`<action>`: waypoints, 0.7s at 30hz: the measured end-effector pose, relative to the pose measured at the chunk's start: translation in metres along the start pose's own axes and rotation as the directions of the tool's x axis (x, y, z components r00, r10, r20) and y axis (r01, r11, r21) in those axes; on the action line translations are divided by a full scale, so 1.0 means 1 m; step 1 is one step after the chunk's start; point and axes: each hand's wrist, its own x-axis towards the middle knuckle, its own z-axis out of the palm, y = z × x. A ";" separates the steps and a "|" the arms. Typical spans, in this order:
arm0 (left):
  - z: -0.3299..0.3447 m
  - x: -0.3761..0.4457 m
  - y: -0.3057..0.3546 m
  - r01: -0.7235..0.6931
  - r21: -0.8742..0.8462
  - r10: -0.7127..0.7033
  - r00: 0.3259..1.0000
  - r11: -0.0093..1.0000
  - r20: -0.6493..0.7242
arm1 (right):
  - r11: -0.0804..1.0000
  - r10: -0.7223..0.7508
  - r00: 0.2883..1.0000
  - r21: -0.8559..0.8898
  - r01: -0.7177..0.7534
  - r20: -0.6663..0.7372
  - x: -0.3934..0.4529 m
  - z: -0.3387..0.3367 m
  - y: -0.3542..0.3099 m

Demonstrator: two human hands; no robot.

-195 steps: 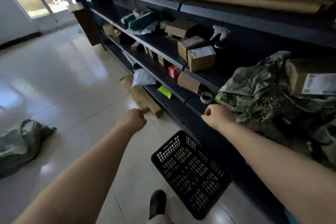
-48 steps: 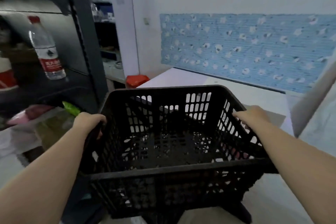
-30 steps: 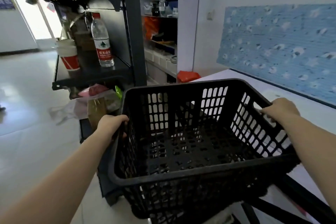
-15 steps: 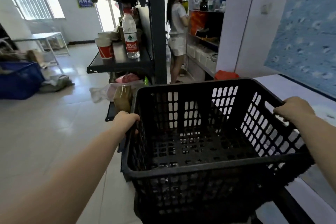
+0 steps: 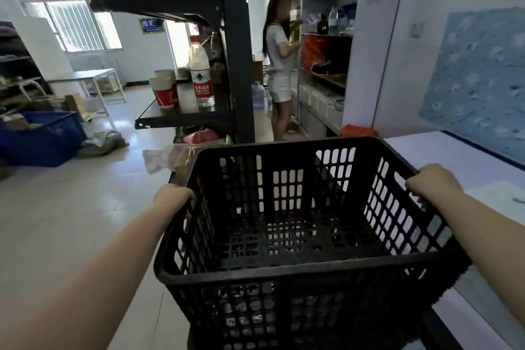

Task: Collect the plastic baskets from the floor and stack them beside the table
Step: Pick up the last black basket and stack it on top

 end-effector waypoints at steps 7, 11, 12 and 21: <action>-0.010 0.002 -0.004 0.004 -0.010 -0.004 1.000 1.000 0.005 | 1.000 0.009 0.999 -0.024 -0.009 0.034 -0.003 0.013 -0.007; -0.013 0.001 -0.008 -0.007 -0.039 0.008 0.999 0.999 0.032 | 0.990 -0.041 0.997 -0.132 0.048 0.060 -0.012 0.012 -0.009; -0.014 -0.001 -0.011 -0.002 -0.071 0.006 0.999 0.997 0.053 | 0.986 -0.048 0.996 -0.156 0.059 0.076 -0.012 0.012 -0.008; 0.004 -0.074 -0.103 0.058 -0.698 0.066 0.987 0.714 0.150 | 0.550 -0.202 0.923 0.818 -0.171 0.329 -0.034 -0.006 0.066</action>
